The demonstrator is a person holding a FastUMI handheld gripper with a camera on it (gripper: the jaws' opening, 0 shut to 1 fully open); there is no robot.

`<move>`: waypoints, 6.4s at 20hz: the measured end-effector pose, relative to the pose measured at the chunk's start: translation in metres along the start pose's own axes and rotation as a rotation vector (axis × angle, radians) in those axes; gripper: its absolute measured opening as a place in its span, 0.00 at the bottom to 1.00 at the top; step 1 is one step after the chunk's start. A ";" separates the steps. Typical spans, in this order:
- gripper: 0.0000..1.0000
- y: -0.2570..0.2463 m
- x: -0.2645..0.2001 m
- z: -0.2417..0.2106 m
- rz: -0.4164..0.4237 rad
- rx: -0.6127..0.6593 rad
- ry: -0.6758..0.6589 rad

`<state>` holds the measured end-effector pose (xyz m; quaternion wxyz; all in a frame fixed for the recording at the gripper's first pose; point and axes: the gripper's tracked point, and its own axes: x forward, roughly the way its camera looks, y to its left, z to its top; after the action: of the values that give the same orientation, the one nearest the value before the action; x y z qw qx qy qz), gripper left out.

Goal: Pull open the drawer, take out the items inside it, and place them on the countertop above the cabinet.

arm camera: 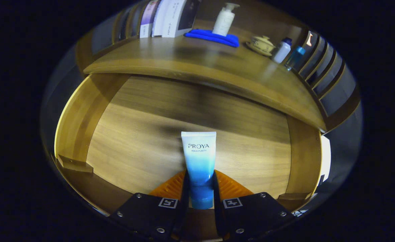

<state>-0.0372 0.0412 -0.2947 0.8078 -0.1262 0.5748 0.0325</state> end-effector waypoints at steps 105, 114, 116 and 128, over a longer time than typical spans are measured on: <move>0.95 -0.024 -0.055 -0.025 -0.065 0.229 -0.855; 0.95 -0.034 -0.018 0.028 -0.053 0.236 -0.854; 0.95 -0.038 -0.009 0.041 -0.055 0.230 -0.858; 0.94 -0.044 0.022 0.079 -0.082 0.197 -0.839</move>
<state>0.0518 0.0152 -0.2839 0.9804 -0.0469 0.1915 -0.0059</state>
